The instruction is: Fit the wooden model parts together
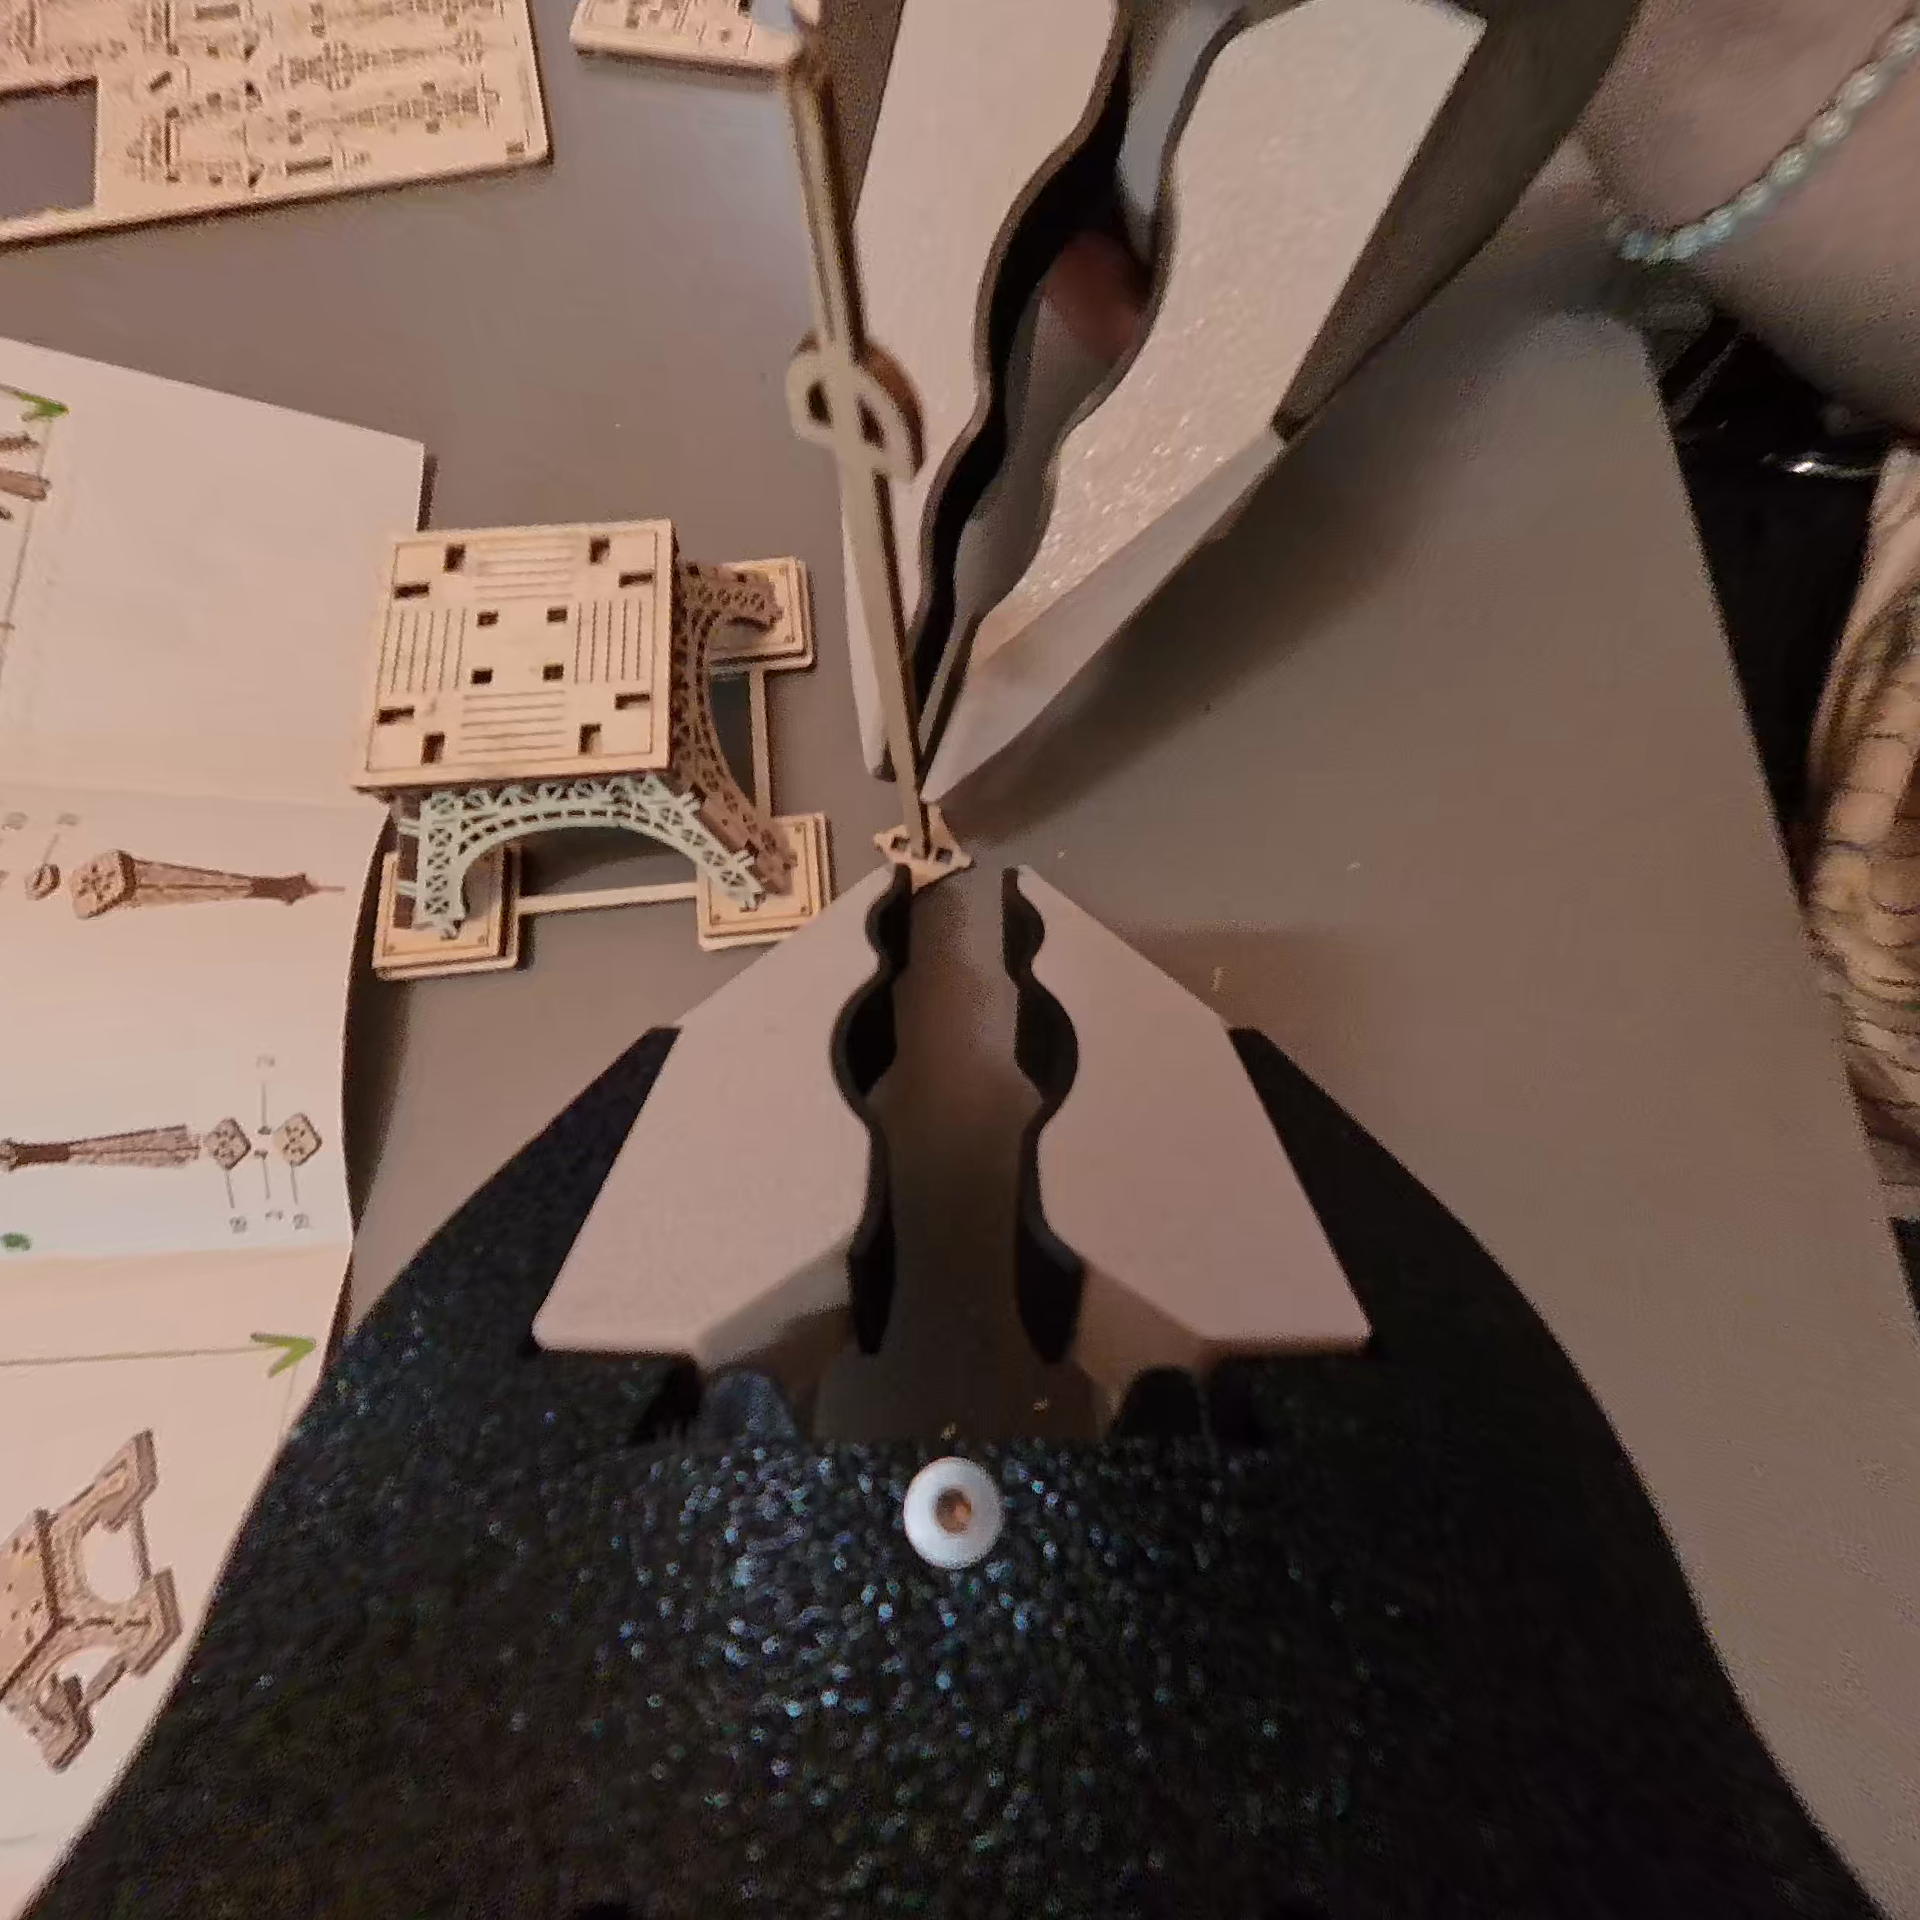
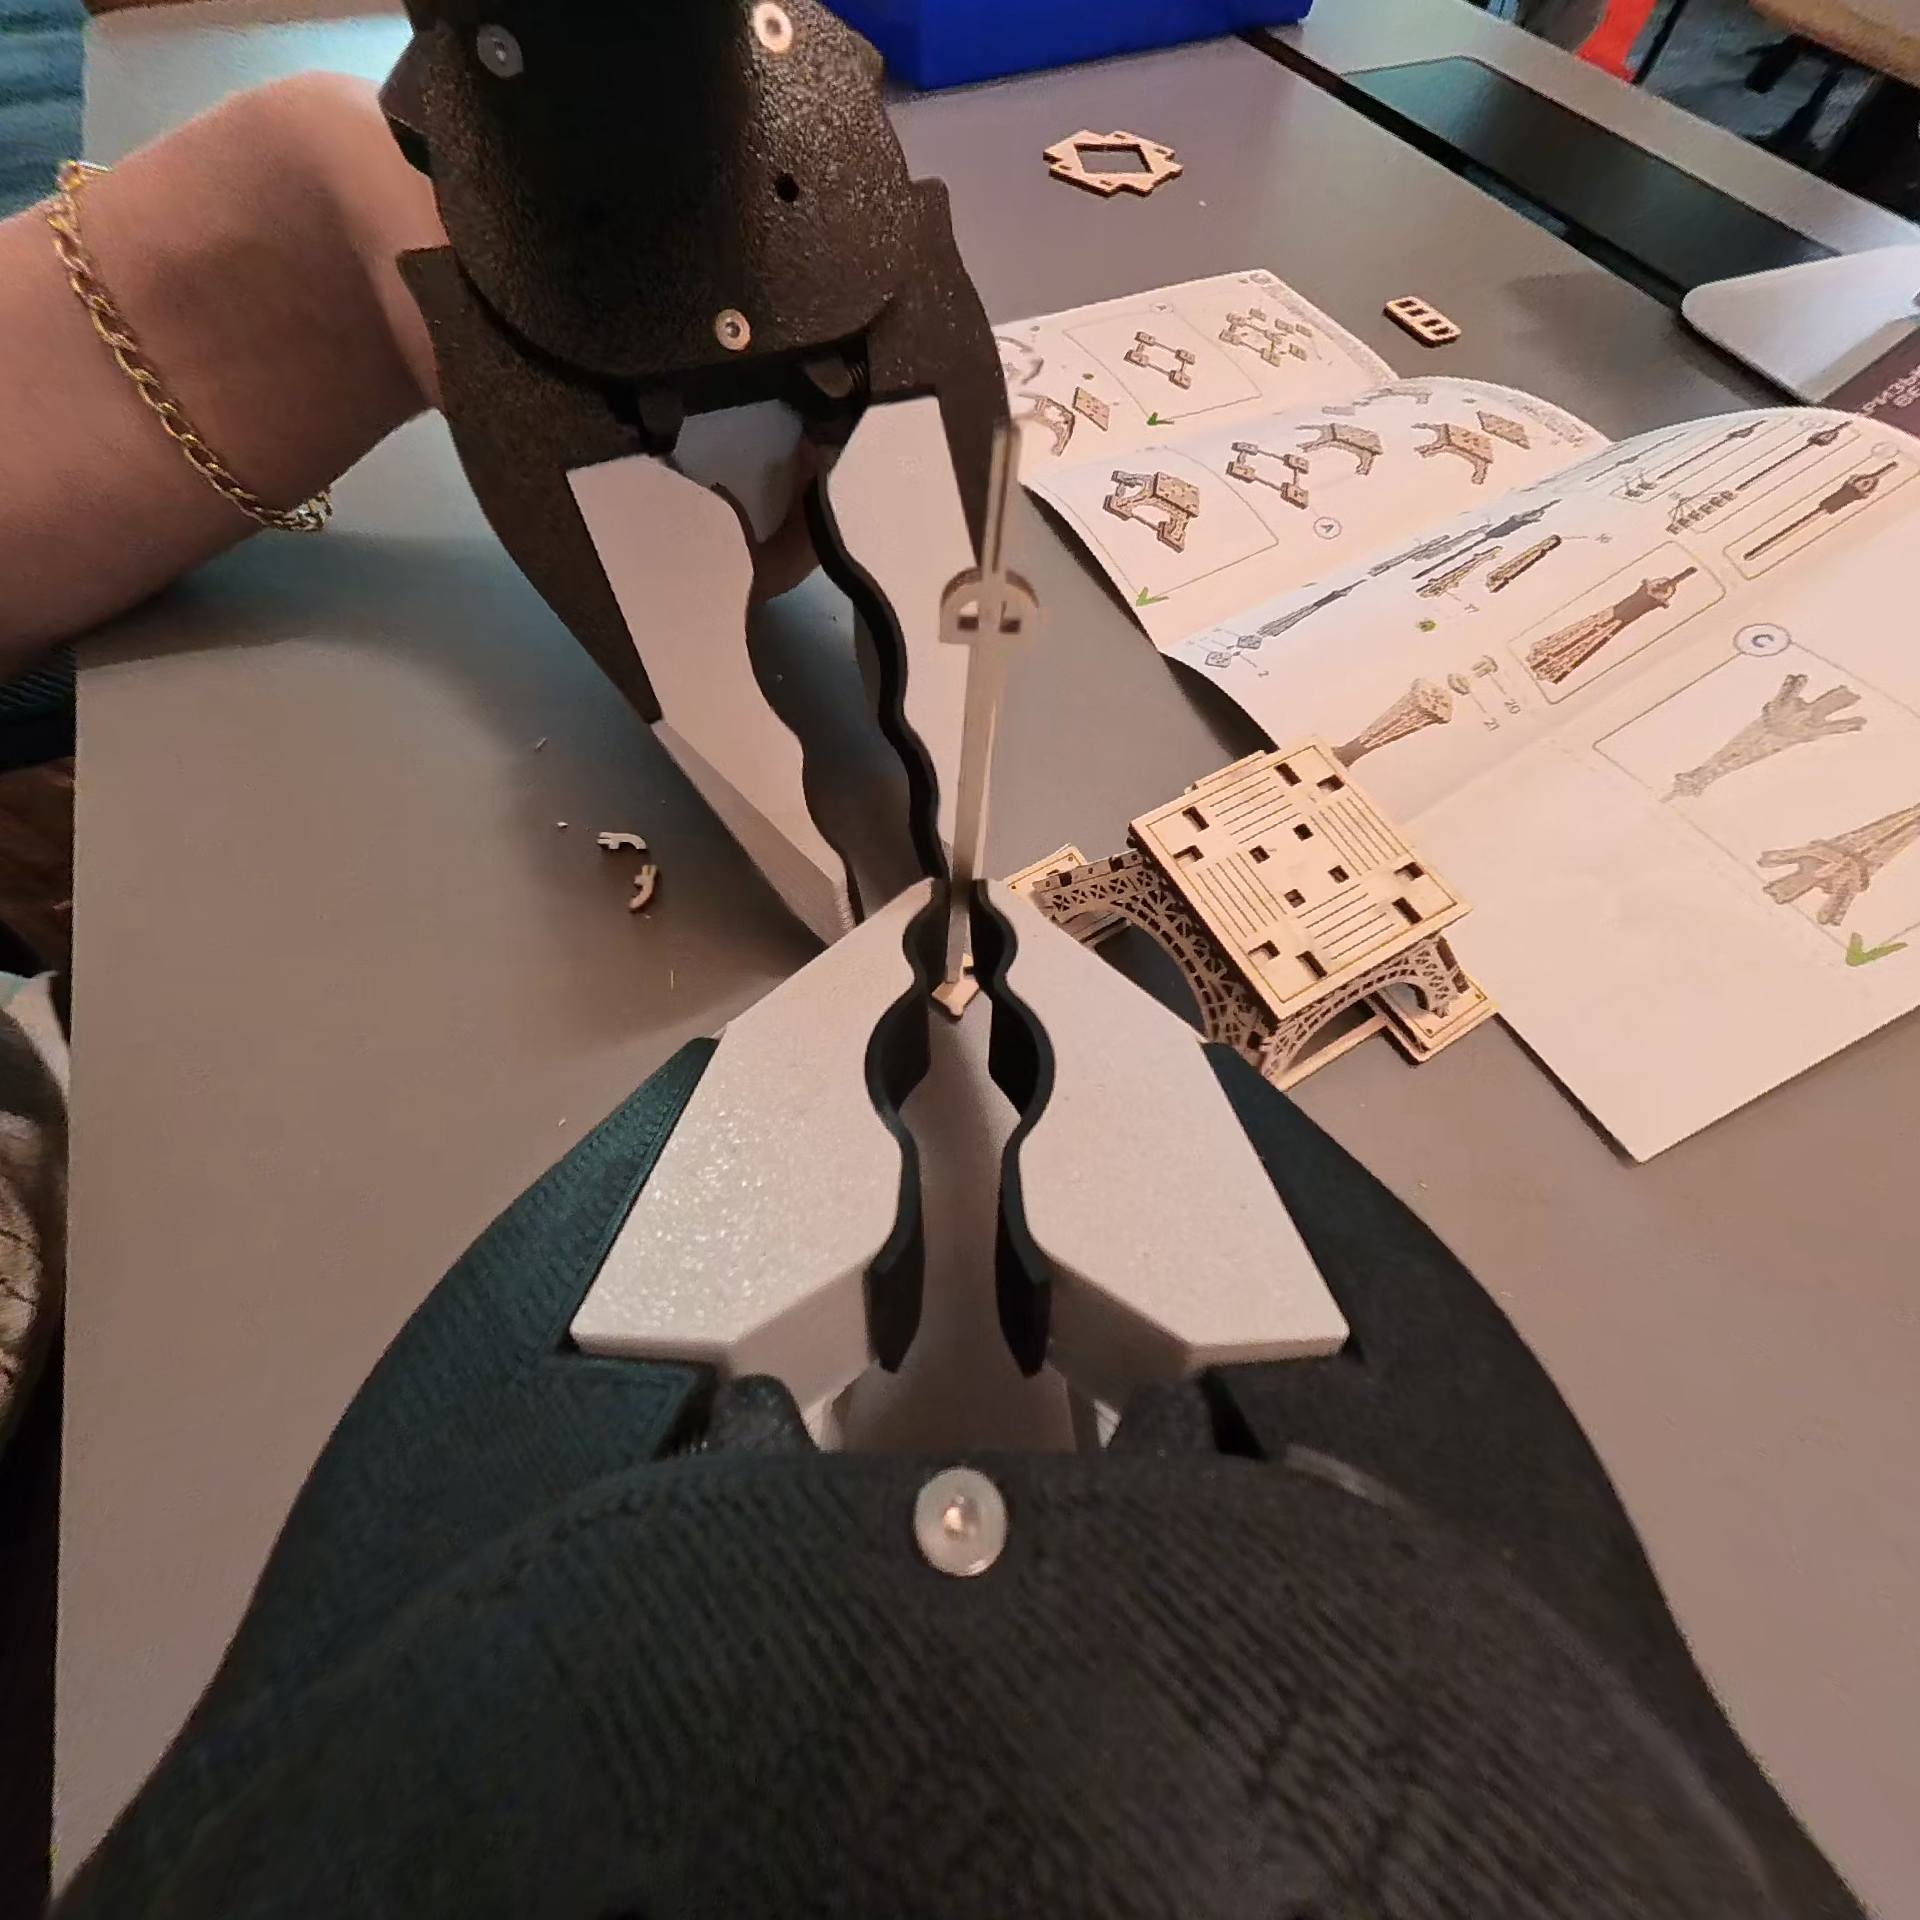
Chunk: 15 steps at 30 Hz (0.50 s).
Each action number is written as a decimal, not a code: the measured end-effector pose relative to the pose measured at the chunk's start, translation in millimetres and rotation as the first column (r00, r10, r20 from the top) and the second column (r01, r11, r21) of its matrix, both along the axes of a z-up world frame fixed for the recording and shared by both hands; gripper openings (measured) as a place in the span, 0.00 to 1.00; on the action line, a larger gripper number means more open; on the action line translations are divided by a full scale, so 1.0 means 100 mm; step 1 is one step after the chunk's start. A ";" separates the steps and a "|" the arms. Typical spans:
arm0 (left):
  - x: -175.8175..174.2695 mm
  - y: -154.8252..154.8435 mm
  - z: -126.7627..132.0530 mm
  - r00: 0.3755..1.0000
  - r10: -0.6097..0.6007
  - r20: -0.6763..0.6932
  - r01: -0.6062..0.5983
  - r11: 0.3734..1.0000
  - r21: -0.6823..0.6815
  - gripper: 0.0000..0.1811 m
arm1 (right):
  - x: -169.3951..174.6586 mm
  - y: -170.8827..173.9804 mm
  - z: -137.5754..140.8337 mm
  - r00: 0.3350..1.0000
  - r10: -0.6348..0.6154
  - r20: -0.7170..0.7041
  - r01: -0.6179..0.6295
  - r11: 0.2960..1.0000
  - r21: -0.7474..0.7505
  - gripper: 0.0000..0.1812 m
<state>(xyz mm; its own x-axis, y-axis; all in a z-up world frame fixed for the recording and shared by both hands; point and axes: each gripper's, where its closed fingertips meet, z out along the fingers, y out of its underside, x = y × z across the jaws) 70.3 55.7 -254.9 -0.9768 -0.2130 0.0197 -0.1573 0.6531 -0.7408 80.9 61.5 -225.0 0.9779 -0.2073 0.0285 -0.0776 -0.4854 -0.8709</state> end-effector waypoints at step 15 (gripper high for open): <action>0.10 -0.02 0.40 0.998 0.056 0.010 -0.053 0.973 -0.225 0.05 | 0.03 -0.01 -0.01 0.997 -0.001 -0.075 0.002 1.000 0.012 0.01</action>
